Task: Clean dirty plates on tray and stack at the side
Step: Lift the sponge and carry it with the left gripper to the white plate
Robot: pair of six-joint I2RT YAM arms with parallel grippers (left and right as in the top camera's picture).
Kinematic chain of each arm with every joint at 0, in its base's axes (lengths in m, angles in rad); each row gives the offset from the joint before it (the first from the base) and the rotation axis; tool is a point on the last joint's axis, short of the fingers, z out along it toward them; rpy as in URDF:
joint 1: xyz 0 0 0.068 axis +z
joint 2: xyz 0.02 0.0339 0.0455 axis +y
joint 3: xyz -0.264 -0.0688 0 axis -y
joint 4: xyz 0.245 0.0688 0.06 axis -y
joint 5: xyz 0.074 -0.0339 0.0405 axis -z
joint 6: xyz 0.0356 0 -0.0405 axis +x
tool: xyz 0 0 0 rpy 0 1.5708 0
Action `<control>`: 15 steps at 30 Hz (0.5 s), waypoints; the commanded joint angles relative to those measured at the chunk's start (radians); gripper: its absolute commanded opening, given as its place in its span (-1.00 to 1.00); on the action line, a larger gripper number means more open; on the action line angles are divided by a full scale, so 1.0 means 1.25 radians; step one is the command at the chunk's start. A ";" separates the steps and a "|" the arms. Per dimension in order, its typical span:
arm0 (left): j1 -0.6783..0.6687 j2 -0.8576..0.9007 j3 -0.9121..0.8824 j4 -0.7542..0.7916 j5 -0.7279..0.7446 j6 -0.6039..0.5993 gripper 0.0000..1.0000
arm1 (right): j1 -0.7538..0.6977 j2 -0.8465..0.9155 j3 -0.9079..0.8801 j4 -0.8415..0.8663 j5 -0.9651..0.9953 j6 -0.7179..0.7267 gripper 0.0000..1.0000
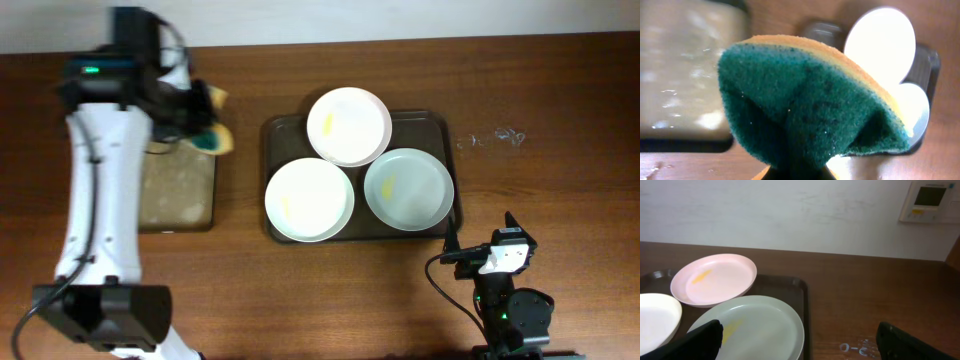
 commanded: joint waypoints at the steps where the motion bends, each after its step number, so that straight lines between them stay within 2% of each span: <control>1: -0.127 0.017 -0.126 0.066 -0.045 -0.076 -1.00 | 0.006 -0.005 -0.005 -0.004 0.009 0.001 0.97; 7: -0.283 0.017 -0.401 0.353 -0.077 -0.175 -1.00 | 0.006 -0.005 -0.005 -0.004 0.009 0.001 0.97; 9: -0.323 0.017 -0.505 0.479 -0.144 -0.222 -1.00 | 0.006 -0.005 -0.005 -0.004 0.010 0.001 0.97; 12: -0.352 0.017 -0.592 0.580 -0.207 -0.278 -1.00 | 0.006 -0.005 -0.005 -0.004 0.009 0.001 0.97; 15: -0.360 0.025 -0.650 0.677 -0.215 -0.278 -1.00 | 0.006 -0.005 -0.005 -0.004 0.009 0.001 0.97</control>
